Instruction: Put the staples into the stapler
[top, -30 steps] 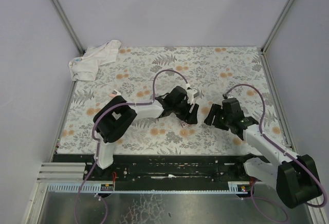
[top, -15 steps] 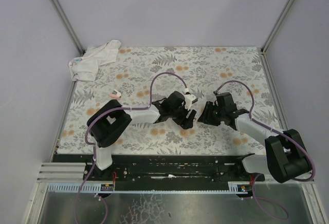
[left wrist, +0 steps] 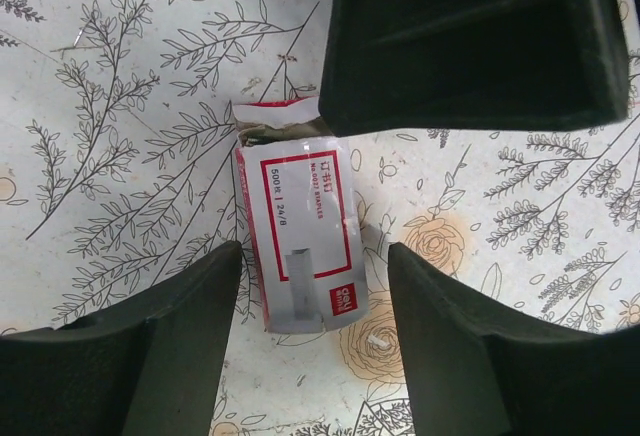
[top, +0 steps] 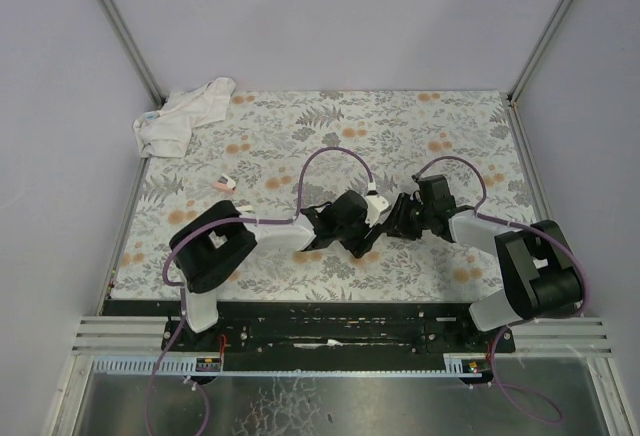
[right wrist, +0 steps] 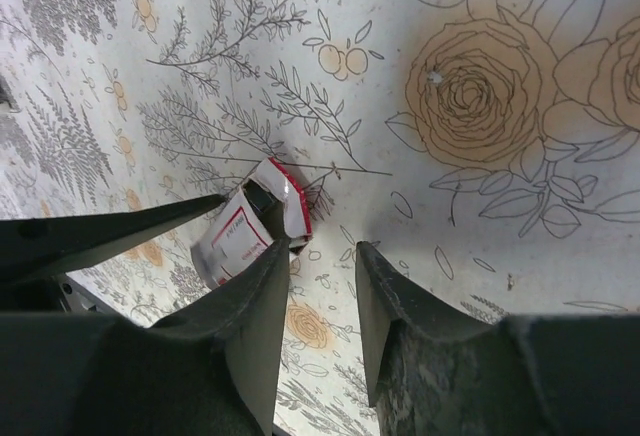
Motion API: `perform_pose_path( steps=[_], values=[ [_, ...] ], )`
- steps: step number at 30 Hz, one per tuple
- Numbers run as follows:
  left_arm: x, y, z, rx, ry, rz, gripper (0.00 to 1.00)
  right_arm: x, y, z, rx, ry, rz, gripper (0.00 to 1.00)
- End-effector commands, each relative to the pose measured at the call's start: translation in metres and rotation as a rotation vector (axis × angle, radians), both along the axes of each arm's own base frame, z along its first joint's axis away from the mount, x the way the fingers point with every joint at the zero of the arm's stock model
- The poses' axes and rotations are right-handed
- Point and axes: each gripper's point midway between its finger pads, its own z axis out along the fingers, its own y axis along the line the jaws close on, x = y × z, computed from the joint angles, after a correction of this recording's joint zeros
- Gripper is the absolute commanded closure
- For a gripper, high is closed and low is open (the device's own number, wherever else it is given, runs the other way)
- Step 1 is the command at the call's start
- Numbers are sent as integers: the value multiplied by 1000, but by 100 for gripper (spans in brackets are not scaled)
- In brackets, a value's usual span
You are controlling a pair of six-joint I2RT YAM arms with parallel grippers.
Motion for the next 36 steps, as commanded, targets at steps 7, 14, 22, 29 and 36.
perform_pose_path(
  steps=[7,14,22,29,36],
  values=[
    [-5,13,-9,79,-42,-6,46,16,12,13,90,-45,-2,64],
    [-5,13,-10,87,-47,-12,49,16,14,6,95,-28,8,66],
    [-7,13,-14,99,-43,-17,52,18,17,4,106,-20,13,69],
    [-8,13,-16,107,-41,-20,56,19,22,2,133,-13,20,70],
    [-8,14,-17,117,-47,-18,56,19,21,1,131,-15,15,87]
  ],
)
